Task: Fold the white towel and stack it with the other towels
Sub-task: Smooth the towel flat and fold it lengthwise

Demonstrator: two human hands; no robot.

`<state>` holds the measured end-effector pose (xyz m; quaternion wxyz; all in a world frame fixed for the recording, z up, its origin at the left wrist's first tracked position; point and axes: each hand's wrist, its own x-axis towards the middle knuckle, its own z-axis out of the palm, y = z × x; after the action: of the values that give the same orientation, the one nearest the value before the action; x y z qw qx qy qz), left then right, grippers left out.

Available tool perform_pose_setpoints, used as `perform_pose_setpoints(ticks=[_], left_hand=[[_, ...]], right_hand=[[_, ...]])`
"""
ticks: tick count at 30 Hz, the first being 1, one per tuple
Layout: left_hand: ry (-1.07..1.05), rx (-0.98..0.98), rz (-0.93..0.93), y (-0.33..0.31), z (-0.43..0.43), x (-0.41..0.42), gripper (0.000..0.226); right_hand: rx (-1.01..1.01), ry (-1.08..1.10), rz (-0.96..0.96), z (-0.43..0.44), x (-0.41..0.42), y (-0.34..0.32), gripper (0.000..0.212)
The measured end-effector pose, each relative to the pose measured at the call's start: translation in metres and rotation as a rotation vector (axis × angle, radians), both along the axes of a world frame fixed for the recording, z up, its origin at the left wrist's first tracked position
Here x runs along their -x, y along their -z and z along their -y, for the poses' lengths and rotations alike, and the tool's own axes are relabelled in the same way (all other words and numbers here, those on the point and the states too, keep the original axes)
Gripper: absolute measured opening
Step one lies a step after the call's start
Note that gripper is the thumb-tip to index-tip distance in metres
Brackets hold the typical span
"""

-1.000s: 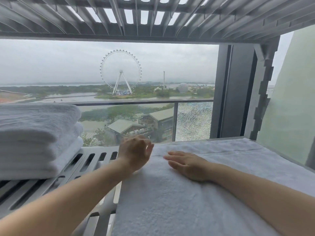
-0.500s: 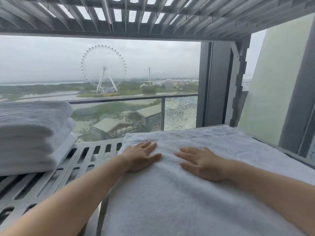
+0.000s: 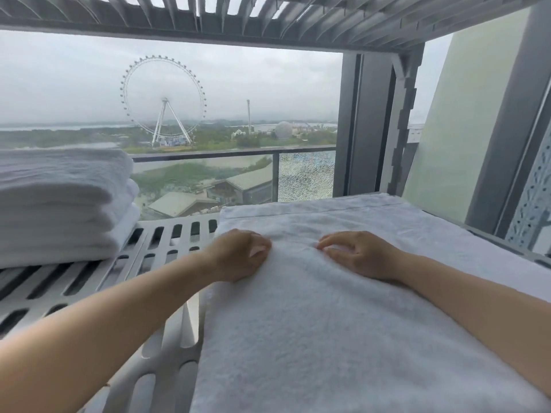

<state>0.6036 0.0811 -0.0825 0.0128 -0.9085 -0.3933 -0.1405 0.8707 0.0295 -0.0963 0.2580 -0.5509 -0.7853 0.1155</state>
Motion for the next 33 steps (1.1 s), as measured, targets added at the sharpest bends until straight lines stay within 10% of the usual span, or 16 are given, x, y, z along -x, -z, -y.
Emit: perform_pose_setpoints(ticks=[8,12,17,27,33], left_hand=[[-0.084,0.233,-0.206,0.001,0.038,0.017,0.056],[-0.018,-0.124,-0.155,-0.008,0.068,0.012,0.046],[-0.005,0.266,-0.232,0.008,0.103,-0.011,0.064],[-0.138,0.255,-0.261,-0.005,0.142,-0.017,0.053],[0.071,0.241,-0.049,0.004,0.208,-0.060,0.037]], right_hand=[[-0.309,-0.022,0.151,0.032,0.016,-0.021,0.013],[-0.183,-0.142,0.087,0.066,0.030,-0.022,0.013],[0.163,-0.184,0.201,0.092,0.036,-0.008,0.040],[0.305,0.107,0.378,0.160,-0.055,-0.017,0.054],[-0.237,0.168,-0.019,0.219,-0.067,-0.004,0.011]])
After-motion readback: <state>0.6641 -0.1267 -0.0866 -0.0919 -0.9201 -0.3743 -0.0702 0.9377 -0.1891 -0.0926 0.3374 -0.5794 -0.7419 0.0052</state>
